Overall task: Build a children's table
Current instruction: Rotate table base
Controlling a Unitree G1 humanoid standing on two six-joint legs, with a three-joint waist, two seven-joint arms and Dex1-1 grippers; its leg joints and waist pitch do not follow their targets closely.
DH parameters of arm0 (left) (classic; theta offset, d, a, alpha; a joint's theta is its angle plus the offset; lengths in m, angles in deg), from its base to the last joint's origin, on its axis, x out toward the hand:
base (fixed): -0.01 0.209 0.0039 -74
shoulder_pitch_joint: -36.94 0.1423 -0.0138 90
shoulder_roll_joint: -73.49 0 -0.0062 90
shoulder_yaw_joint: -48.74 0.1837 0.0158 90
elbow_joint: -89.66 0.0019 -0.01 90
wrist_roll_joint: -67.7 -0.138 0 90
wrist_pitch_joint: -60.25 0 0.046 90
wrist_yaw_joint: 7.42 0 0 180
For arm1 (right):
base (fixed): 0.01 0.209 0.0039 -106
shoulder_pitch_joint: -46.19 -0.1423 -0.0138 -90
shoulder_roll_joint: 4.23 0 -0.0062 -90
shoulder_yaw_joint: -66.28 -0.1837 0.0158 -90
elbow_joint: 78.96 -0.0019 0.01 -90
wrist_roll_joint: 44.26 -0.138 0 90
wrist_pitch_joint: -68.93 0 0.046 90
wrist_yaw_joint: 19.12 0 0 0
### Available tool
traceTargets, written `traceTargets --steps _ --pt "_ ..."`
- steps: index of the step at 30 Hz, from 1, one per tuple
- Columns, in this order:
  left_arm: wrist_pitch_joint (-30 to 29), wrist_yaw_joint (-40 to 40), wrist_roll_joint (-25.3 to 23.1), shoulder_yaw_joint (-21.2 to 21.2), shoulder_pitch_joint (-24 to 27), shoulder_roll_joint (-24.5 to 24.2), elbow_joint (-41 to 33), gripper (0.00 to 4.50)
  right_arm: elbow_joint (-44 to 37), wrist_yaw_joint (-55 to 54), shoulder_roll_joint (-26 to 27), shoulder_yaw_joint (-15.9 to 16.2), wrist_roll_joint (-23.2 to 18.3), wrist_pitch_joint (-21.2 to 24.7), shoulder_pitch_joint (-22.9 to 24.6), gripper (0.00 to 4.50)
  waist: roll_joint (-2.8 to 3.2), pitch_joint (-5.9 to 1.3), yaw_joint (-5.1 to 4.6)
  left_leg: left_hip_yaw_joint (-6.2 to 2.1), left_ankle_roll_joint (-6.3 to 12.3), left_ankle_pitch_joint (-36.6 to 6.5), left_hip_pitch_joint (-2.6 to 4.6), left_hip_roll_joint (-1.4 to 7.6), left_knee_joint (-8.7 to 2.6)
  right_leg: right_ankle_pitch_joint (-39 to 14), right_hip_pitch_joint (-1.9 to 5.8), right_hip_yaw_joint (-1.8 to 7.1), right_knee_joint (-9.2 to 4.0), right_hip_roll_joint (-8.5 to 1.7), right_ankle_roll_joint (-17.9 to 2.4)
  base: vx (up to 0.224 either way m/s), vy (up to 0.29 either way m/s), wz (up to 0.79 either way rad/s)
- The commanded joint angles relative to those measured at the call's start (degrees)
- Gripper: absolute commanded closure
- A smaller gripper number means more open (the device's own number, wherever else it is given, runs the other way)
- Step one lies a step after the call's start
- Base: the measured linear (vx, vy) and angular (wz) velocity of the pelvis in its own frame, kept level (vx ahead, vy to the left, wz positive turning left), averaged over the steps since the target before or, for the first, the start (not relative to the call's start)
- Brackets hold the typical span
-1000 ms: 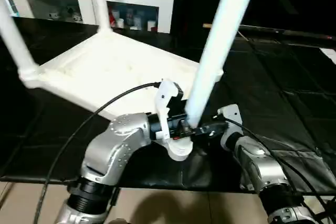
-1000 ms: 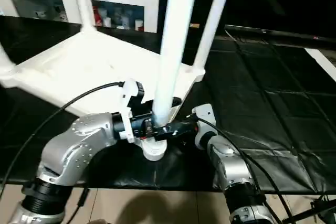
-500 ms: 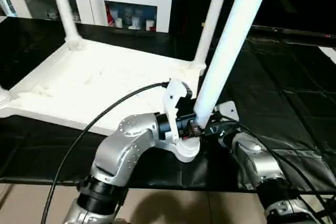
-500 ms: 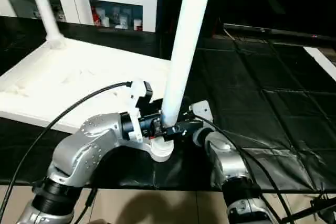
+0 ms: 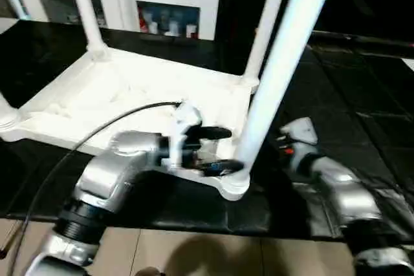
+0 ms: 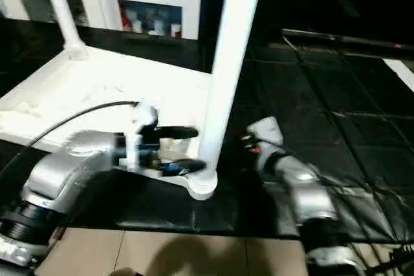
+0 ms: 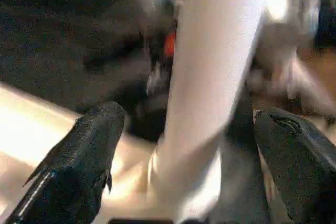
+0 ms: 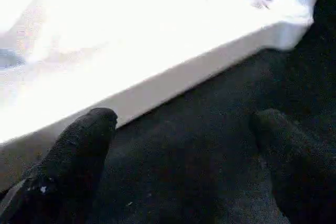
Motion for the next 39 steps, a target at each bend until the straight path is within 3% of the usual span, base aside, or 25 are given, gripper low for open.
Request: traceTargets --steps 1,3,6,7,8,9,10,11,12,13,14,15,16,17,18,21,22,28,39 --pt "3.3 3.2 -2.7 1.7 -1.9 -1.9 3.0 0.32 -3.2 3.2 -2.4 0.4 -0.7 1.1 1.6 0.00 0.84 -3.63 0.13 -0.54 -0.36 -10.3 1.21 1.18 -3.78 -0.8 2.55 2.49 -4.45 -3.75 -11.3 0.000 0.000 0.00" --pt "8.2 7.0 -6.7 4.4 -4.6 -5.2 8.9 0.41 -8.7 8.5 -5.4 1.1 -2.6 2.2 4.6 0.00 1.09 -3.62 0.27 -0.64 -0.09 -11.1 1.20 1.28 -3.87 -2.4 2.62 2.57 -4.68 -3.77 -10.3 0.000 0.000 0.00" --pt "11.6 8.8 -9.8 6.4 -6.7 -6.4 13.0 0.77 -13.6 12.9 -8.2 1.9 -4.7 4.2 7.0 0.00 1.24 -3.71 0.31 -0.76 -0.12 -11.4 1.24 1.51 -3.90 -2.3 2.53 2.44 -4.48 -3.98 -11.1 0.000 0.000 0.00" --pt "11.6 8.8 -9.8 6.4 -6.7 -6.4 13.0 0.85 -13.6 12.9 -8.2 1.9 -4.7 4.2 7.0 0.00 1.52 -3.68 0.22 -0.78 -0.07 -11.5 1.23 1.49 -3.91 -2.1 2.48 2.42 -4.50 -3.92 -11.5 0.000 0.000 0.00" --pt "12.6 9.0 -10.8 6.8 -7.2 -6.5 14.1 0.89 -15.0 14.1 -8.9 2.0 -5.2 4.9 7.7 0.00 1.34 -3.74 0.15 -0.79 -0.21 -11.2 1.08 1.59 -3.87 -1.3 2.57 2.39 -4.28 -4.09 -12.3 0.000 0.000 0.00" --pt "16.2 9.2 -12.9 8.1 -9.0 -6.1 17.7 0.95 -20.4 18.6 -11.7 2.7 -7.6 7.0 10.5 0.00 1.67 -3.74 0.14 -0.75 -0.15 -11.5 1.15 1.61 -3.79 -1.3 2.49 2.42 -4.29 -4.15 -12.8 0.000 0.000 0.00" --pt "16.5 9.2 -13.0 8.2 -9.1 -6.0 17.9 1.09 -20.8 19.0 -11.9 2.8 -7.8 7.2 10.7 0.00 1.42 -3.65 0.48 -0.66 0.62 -12.1 1.34 1.61 -3.71 -1.8 2.66 2.48 -4.81 -3.91 -12.3 0.000 0.000 0.00" --pt "17.4 9.0 -13.6 8.6 -9.8 -5.6 19.2 1.09 -23.2 21.0 -13.2 3.2 -8.9 8.3 11.9 0.00 1.44 -3.76 0.62 -0.73 0.74 -11.7 1.29 1.73 -3.66 -1.0 2.70 2.56 -4.48 -4.14 -12.4 0.000 0.000 0.00" --pt "19.4 9.1 -14.6 9.2 -11.1 -5.0 21.7 1.22 -26.3 23.7 -15.3 4.0 -10.1 9.7 13.7 0.00 2.05 -3.82 0.87 -0.82 1.08 -11.3 1.20 1.63 -3.62 -0.3 2.72 2.46 -4.39 -4.10 -12.5 0.000 0.000 0.00" --pt "20.6 9.7 -15.1 9.5 -11.9 -4.5 23.5 1.29 -28.1 24.9 -16.4 4.4 -10.6 10.7 14.6 0.00 1.70 -3.72 0.86 -0.70 1.39 -11.5 1.17 1.63 -3.62 -0.3 2.72 2.45 -4.65 -4.02 -12.4 0.000 0.000 0.00" --pt "21.3 10.5 -15.5 9.8 -12.9 -4.0 25.3 1.37 -29.7 25.8 -17.8 5.0 -10.6 12.4 15.5 0.00 2.11 -3.70 1.14 -0.85 1.55 -11.1 1.02 1.64 -3.62 -0.7 2.79 2.41 -4.49 -4.20 -12.6 0.000 0.000 0.00" --pt "21.7 10.8 -15.9 10.0 -13.3 -3.7 26.2 1.54 -30.3 26.1 -18.4 5.4 -10.3 12.9 15.9 0.00 1.93 -3.68 1.15 -0.75 1.52 -11.4 1.05 1.63 -3.61 -1.3 2.70 2.39 -4.73 -4.15 -12.6 0.000 0.000 0.00" --pt "21.9 10.9 -16.1 10.1 -13.6 -3.5 26.8 1.54 -30.5 26.3 -18.7 5.7 -10.1 13.1 16.0 0.00 2.24 -3.73 1.10 -0.89 1.09 -11.7 1.07 1.70 -3.62 -2.0 2.65 2.35 -4.59 -4.33 -13.2 0.000 0.000 0.00" --pt "22.7 11.0 -16.9 10.5 -14.1 -3.4 27.7 1.70 -31.1 26.6 -19.0 5.8 -10.2 13.3 16.3 0.00 1.78 -3.69 0.99 -0.86 0.98 -11.9 0.89 1.62 -3.58 -2.8 2.82 2.36 -4.72 -4.39 -13.2 0.000 0.000 0.00" --pt "22.8 11.0 -17.0 10.5 -14.2 -3.4 27.8 1.70 -31.1 26.7 -19.0 5.8 -10.3 13.4 16.3 0.00 1.75 -3.65 0.97 -0.85 0.98 -11.9 0.90 1.64 -3.61 -3.4 2.77 2.40 -4.79 -4.46 -13.1 0.000 0.000 0.00" --pt "24.7 10.8 -17.9 10.8 -15.6 -2.3 31.1 2.03 -33.4 27.0 -19.5 5.4 -12.1 15.4 17.0 0.00 2.01 -3.64 0.97 -0.81 1.09 -12.2 0.95 1.53 -3.48 -6.0 2.69 2.47 -5.13 -4.35 -12.4 0.000 0.000 0.00" --pt "25.5 11.1 -17.9 10.7 -16.2 -1.7 32.4 2.03 -34.3 27.0 -19.9 5.3 -12.6 16.1 17.3 0.00 2.24 -3.74 1.04 -0.88 1.08 -11.9 0.94 1.58 -3.47 -5.6 2.72 2.46 -5.01 -4.43 -12.5 0.000 0.000 0.00" --pt "27.3 12.9 -18.3 10.4 -17.4 -0.3 35.6 2.53 -36.3 27.3 -20.7 5.2 -13.2 17.8 18.4 0.00 2.29 -3.85 1.13 -0.91 1.43 -11.2 0.88 1.68 -3.44 -3.5 2.65 2.37 -4.80 -4.52 -13.4 0.000 0.000 0.00" --pt "29.6 13.9 -19.0 10.0 -17.3 0.7 38.4 3.42 -37.5 27.3 -21.1 6.1 -14.0 19.2 19.1 0.00 2.03 -3.76 1.21 -0.89 1.44 -11.7 0.95 1.80 -3.52 -4.9 2.59 2.38 -4.94 -4.65 -13.3 0.000 0.000 0.00"
